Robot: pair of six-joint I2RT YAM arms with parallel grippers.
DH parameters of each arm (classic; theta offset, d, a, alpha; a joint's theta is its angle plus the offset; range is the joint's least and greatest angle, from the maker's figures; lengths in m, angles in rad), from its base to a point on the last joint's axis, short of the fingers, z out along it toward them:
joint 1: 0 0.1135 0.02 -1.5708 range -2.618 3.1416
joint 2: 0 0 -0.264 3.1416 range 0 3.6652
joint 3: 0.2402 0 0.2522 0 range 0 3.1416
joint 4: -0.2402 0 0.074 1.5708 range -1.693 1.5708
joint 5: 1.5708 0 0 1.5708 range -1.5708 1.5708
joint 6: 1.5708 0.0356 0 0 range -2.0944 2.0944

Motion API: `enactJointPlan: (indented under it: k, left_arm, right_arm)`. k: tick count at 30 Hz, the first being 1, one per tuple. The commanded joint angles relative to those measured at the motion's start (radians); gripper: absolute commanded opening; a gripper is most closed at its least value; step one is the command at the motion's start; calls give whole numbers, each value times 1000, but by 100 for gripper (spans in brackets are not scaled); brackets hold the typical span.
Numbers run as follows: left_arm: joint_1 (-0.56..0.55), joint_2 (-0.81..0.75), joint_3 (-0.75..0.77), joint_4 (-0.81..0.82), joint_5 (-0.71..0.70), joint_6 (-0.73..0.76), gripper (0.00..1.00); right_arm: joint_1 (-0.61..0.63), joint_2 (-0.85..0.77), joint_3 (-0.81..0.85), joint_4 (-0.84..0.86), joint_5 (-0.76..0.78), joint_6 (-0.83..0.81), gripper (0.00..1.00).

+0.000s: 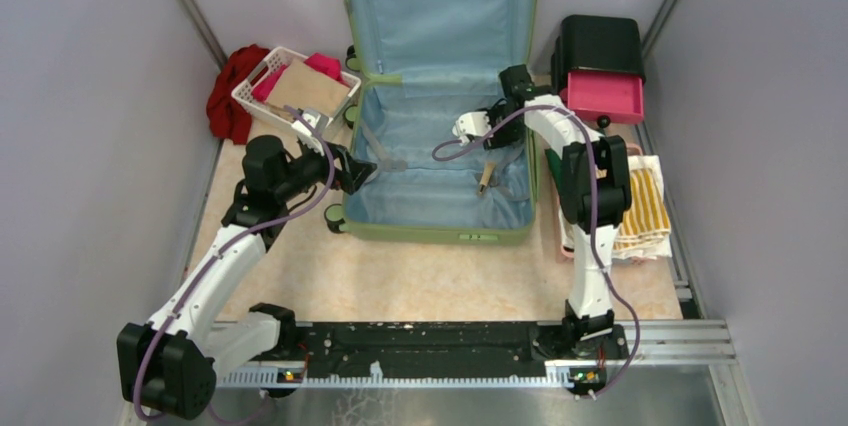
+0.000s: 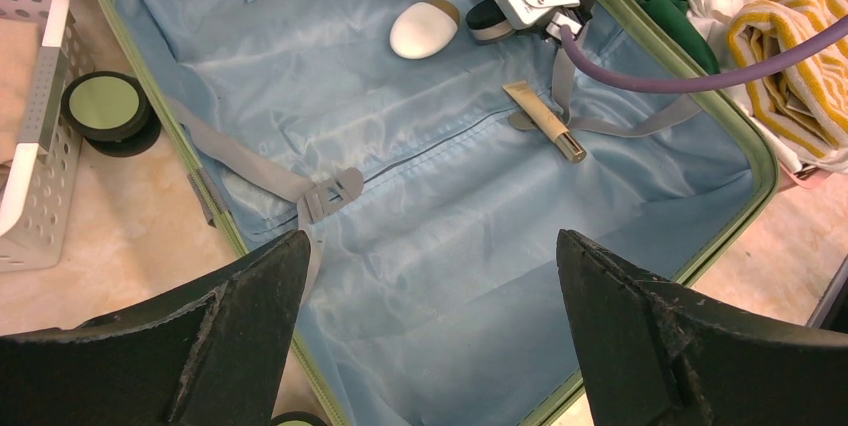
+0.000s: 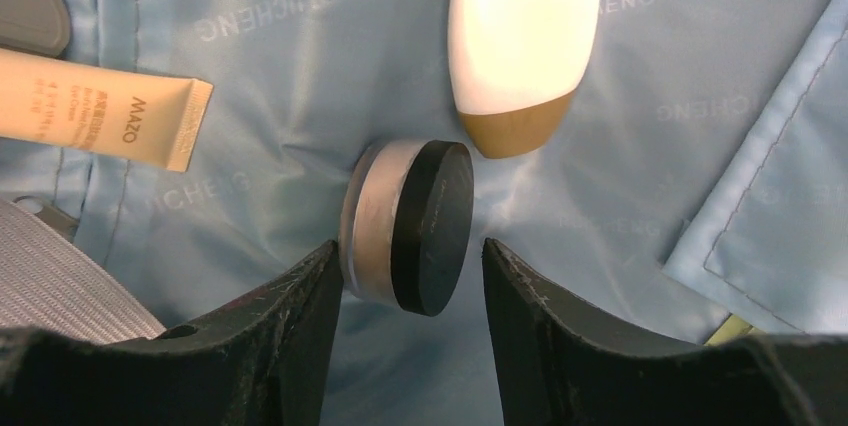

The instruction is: Open, take out, and arrange the luggage

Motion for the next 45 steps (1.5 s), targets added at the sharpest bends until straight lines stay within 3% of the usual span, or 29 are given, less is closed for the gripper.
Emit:
enactJointPlan:
  k: [1, 7, 15, 21, 26, 33, 39, 45]
  left_arm:
    - [9, -3, 6, 11, 21, 9, 99]
    - [11, 2, 6, 11, 21, 10, 99]
    - [12, 5, 7, 11, 22, 8, 99]
    - [12, 1, 8, 11, 28, 7, 99]
    - [14, -9, 8, 11, 29, 4, 99]
    - [14, -21, 8, 16, 37, 1, 99]
    - [14, -28, 8, 22, 58, -11, 99]
    - [14, -36, 11, 29, 92, -16, 99]
  right_arm:
    - [10, 17, 0, 51, 17, -6, 53]
    - [10, 31, -10, 90, 26, -5, 45]
    - [10, 11, -3, 77, 6, -4, 14]
    - [10, -121, -10, 65, -101, 82, 0]
    - [8, -253, -60, 99, -184, 212, 0]
    - [-32, -450, -152, 192, -148, 576, 0]
    - [-243, -614, -255, 311, -189, 829, 0]
    - [-425, -572, -218, 335, -53, 955, 0]
